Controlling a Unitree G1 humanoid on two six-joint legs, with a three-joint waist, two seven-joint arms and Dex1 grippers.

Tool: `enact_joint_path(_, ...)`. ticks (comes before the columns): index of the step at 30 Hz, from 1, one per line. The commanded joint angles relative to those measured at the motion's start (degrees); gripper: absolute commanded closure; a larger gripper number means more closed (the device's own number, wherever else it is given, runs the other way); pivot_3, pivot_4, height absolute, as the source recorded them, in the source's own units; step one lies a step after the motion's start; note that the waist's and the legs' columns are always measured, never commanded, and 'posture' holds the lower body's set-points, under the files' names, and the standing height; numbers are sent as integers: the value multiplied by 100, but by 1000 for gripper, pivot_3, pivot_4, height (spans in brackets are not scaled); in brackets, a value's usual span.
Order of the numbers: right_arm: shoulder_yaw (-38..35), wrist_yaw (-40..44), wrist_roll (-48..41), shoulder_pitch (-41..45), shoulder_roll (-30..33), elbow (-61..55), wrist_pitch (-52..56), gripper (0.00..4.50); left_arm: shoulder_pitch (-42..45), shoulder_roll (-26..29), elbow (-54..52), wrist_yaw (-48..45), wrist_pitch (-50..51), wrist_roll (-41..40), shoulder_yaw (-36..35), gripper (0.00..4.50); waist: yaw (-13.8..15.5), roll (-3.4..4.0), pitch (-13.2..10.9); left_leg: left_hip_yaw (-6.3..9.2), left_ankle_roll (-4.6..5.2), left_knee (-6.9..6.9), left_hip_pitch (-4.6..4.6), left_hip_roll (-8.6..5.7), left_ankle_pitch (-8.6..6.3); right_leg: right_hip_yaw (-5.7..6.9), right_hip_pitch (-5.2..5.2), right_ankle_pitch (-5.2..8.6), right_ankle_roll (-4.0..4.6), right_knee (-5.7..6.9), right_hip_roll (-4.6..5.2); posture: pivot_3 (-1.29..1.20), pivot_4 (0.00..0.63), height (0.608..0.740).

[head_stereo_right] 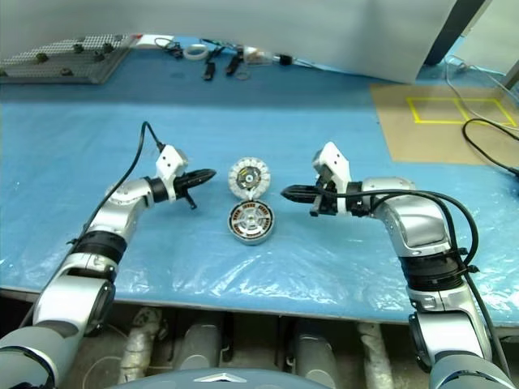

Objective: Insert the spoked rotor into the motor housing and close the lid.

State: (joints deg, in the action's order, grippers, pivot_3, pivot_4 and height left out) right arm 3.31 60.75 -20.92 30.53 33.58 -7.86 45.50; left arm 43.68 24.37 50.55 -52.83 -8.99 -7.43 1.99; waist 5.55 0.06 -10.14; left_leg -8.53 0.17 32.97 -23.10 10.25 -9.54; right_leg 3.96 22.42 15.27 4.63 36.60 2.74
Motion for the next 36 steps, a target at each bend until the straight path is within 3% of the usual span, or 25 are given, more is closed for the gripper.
enact_joint_path(1, -120, -163, -226, -93, 71, -364, 107, 4449, 220, 144, 580, 28, -199, 134, -109, 4500, 1, 0, 0, 0, -1, 0, -1, 0, 1, 0, -1, 0, -1, -1, 0, 0, 150, 740)
enact_joint_path(8, -144, -485, -413, -393, 54, -622, 272, 4449, 172, 56, -82, 535, -745, -65, -513, 4500, 46, -1, 0, 7, -6, -3, -9, 0, 2, 12, -1, -1, -3, -8, 1, 0, 150, 740)
enact_joint_path(16, 150, -624, -419, -325, -124, -556, 171, 4449, 59, -295, -1611, 68, 639, -698, -503, 4500, 28, -1, 0, 6, -6, -2, -7, -18, 4, 12, -3, 11, 17, -6, 22, 0, 150, 740)
enact_joint_path(20, 178, -659, -423, -311, -139, -546, 148, 4500, 46, -262, -1486, 60, 576, -494, -402, 3575, -3, -1, 0, 6, -5, -8, -5, -19, 4, 11, 0, 6, 9, -6, 21, 0, 150, 740)
enact_joint_path(23, 162, -694, -443, -342, -138, -579, 155, 4500, 109, -258, -1379, -23, 575, -498, -404, 2636, 8, -1, -1, 6, -5, -11, -7, -21, 4, 12, 0, 0, -2, -9, 21, 0, 150, 740)
enact_joint_path(28, 170, -768, -452, -445, -123, -653, 165, 4500, 728, -318, -288, 226, 396, -306, -482, 922, 26, -1, -1, 7, -5, -12, -7, -23, 4, 13, -1, 0, -3, -11, 22, 0, 150, 740)
enact_joint_path(36, 101, -867, -539, -643, 28, -923, 323, 4500, 1633, -554, 1559, 828, 41, -19, -588, 922, 51, -2, -1, 12, -5, -14, -11, -39, 4, 13, -6, -13, -25, -23, 32, 0, 150, 740)
